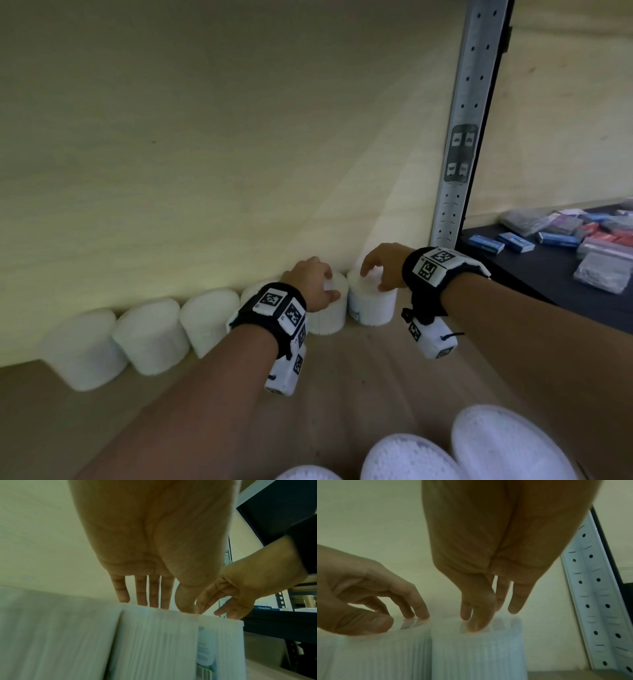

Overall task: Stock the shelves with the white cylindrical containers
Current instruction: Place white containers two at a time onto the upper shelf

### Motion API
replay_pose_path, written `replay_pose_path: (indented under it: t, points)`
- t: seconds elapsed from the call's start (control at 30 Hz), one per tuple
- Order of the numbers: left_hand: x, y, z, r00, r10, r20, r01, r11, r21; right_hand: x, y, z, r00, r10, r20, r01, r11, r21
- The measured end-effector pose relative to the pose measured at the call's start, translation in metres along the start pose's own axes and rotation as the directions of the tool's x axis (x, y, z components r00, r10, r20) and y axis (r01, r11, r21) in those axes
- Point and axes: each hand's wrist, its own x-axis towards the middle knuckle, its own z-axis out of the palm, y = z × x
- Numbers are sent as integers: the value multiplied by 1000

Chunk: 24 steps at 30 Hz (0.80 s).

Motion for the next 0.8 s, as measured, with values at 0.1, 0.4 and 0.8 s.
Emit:
replay_pose_path:
  t: [0.1, 0.4, 0.8]
  points:
    - [1, 0, 1, 1000, -4, 1, 4, 1000, 0, -1, 1, -1, 1000, -10, -1, 10, 999, 42]
    - [2, -2, 3, 1000, 5, -7, -5, 1000, -11, 2, 4, 6, 997, 70, -26, -69, 997, 36]
    - [0, -1, 5, 999, 4, -38, -5, 999, -33, 0, 2, 10, 998, 56, -4, -56, 998, 2]
